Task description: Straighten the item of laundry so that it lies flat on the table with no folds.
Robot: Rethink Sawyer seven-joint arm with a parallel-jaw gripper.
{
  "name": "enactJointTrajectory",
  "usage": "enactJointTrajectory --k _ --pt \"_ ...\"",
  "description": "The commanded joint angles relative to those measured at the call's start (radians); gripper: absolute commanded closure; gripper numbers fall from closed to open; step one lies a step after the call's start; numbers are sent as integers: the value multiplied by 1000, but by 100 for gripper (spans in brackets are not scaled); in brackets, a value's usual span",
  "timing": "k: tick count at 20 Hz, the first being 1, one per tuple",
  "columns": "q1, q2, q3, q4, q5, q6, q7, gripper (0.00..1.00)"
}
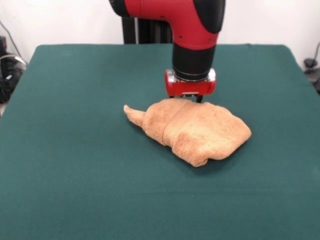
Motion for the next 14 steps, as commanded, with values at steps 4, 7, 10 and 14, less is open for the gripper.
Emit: enactJointTrajectory --k 4,7,10,14 --pt "-25 -16 95 -70 0 69 64 0" --pt "-32 -25 107 -71 6 66 66 0" --pt "-41 -26 127 -69 14 66 64 0" --pt "-46 -38 152 -38 7 5 73 0"
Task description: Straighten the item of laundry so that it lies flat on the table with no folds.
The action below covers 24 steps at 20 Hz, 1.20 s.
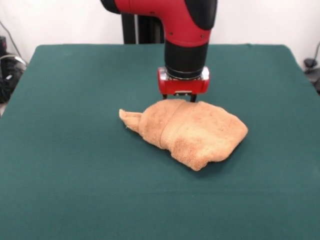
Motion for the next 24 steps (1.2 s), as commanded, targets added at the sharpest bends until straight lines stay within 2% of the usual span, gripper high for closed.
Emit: enactJointTrajectory --k 1,13,24 --pt "-11 -19 143 -21 11 -22 86 0" --pt "21 -42 145 35 41 -64 172 0" --pt "54 -29 134 16 68 -72 209 0"
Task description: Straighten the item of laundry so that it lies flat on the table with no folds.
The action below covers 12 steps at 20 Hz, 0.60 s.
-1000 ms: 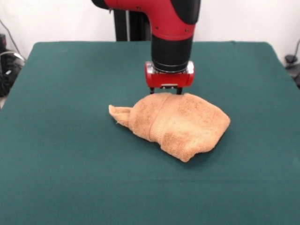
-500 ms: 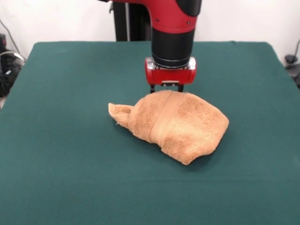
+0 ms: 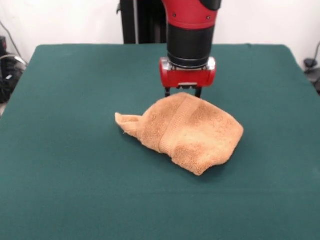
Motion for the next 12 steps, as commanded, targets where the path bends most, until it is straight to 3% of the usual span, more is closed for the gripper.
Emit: enactJointTrajectory --k 1,12 --pt "54 45 116 13 66 -72 210 0" --pt "53 98 117 -44 67 -184 207 0"
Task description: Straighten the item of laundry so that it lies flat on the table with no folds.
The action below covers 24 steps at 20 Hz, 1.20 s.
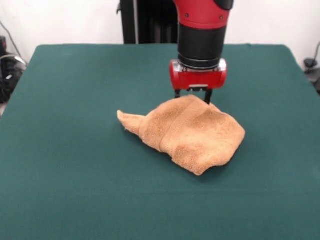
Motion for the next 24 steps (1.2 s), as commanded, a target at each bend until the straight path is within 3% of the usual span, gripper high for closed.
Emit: enactJointTrajectory --k 1,24 --pt "24 91 117 -45 57 -135 207 0" --pt "25 75 90 -15 82 -255 246 0"
